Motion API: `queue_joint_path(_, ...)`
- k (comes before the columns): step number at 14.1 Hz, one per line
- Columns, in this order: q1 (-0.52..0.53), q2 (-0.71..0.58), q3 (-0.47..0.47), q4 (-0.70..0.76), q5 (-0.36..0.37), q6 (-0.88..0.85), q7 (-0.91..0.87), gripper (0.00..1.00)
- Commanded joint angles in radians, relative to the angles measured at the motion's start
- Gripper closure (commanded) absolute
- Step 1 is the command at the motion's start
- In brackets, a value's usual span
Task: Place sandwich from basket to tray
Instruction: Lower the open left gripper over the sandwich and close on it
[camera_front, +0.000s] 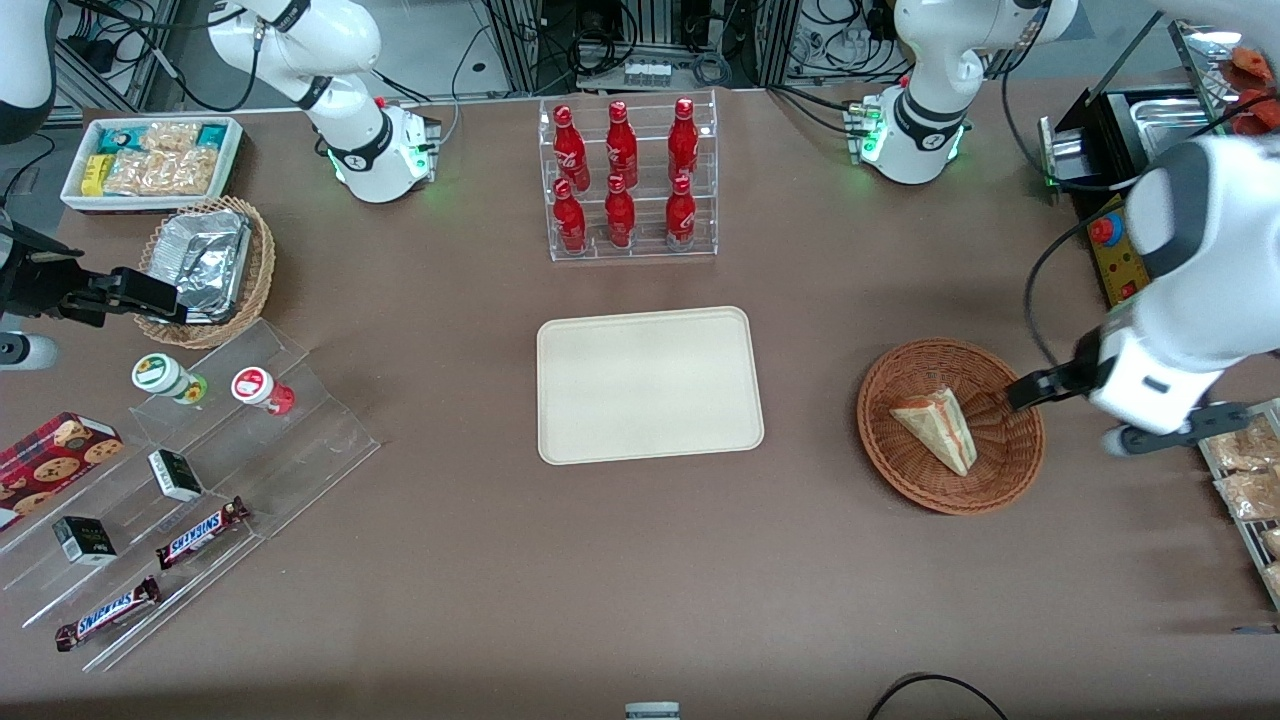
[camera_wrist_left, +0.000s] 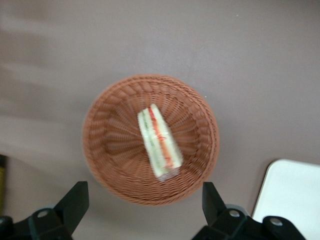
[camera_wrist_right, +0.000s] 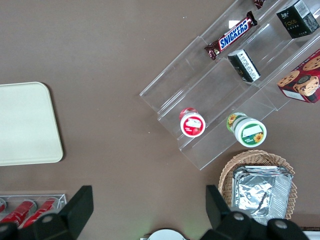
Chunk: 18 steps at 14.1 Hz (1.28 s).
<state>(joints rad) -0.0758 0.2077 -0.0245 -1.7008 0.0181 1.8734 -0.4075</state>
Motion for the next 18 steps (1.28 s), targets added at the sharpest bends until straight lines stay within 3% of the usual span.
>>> queue_joint_path(1, -0.041, -0.019, 0.008, -0.15, 0.002, 0.19, -0.204, 0.0)
queue_joint_path(9, -0.05, -0.06, 0.008, -0.485, 0.003, 0.551, -0.352, 0.0)
queue_joint_path(18, -0.049, -0.036, 0.009, -0.545, 0.011, 0.598, -0.382, 0.0)
